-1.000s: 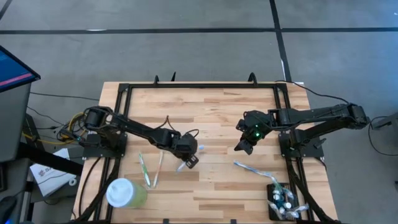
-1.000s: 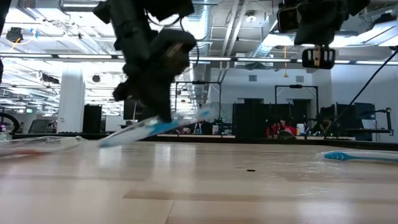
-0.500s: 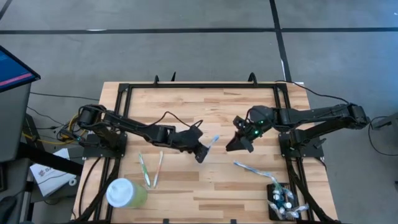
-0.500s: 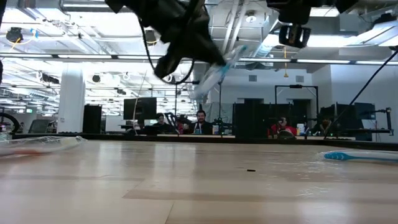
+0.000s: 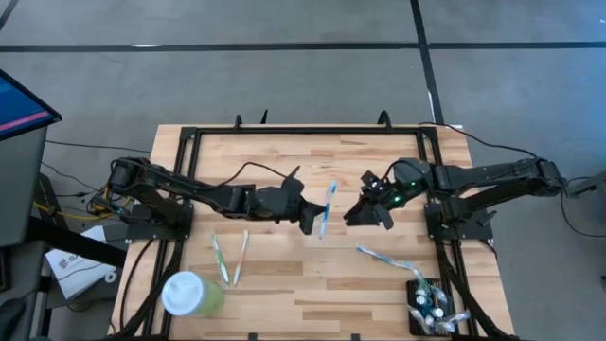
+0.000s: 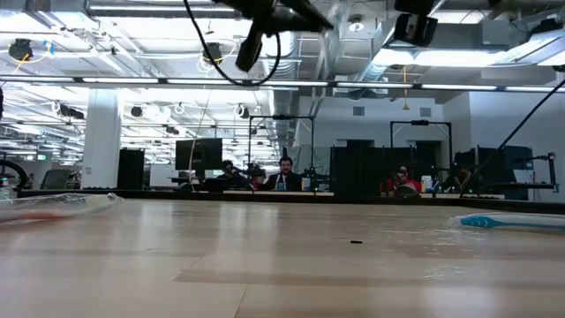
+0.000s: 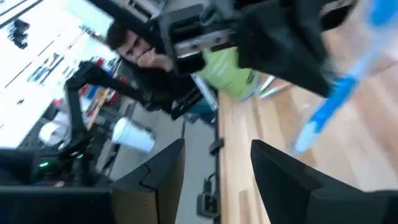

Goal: Pick & Place toothbrushing station
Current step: Put the left blue toothbrush into the black organizer

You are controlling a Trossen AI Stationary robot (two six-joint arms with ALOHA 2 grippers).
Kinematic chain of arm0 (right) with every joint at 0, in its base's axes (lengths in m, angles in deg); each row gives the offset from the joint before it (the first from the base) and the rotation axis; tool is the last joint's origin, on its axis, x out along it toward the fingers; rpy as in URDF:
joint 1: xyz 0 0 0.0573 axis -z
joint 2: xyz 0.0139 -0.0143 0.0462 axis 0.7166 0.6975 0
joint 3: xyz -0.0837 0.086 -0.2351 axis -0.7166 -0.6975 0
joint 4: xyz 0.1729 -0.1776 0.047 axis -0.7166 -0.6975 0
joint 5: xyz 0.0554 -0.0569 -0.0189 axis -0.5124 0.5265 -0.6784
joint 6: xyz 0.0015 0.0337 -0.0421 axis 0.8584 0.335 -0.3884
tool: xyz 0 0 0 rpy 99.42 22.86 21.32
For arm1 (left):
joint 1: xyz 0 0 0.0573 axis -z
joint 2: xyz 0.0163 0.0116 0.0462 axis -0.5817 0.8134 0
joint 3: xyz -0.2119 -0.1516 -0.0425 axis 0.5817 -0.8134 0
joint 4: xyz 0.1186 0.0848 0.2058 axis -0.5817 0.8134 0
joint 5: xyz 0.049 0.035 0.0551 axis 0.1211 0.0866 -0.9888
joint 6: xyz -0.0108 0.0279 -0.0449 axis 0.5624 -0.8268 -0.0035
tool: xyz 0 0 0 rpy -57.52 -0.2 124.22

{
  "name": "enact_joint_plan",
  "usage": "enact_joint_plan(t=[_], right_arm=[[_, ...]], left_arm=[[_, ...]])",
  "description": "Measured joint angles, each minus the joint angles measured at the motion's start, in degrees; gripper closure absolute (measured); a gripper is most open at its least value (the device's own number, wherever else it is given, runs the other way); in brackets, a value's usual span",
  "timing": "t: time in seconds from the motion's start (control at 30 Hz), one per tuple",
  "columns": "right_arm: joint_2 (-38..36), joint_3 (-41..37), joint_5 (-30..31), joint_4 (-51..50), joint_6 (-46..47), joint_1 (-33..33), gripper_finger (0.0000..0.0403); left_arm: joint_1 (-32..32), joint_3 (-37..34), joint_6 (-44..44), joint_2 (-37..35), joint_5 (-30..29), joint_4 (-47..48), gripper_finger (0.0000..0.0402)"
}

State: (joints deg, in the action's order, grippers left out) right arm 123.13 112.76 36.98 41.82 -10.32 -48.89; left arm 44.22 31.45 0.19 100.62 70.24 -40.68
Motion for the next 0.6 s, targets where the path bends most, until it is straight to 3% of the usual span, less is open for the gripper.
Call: enact_joint_plan(t=[0.4,0.6], right_arm=[[-2.84,-0.02,12.41,10.84,-6.48,-0.02,0.0225],[-2.79,-0.02,15.85,12.74,-6.48,0.0,0.022]], left_arm=[[-0.37,0.0,-4.17,-3.63,1.85,-14.02,0.0401],[-0.37,0.0,-4.22,-3.65,2.41,-15.05,0.0401]])
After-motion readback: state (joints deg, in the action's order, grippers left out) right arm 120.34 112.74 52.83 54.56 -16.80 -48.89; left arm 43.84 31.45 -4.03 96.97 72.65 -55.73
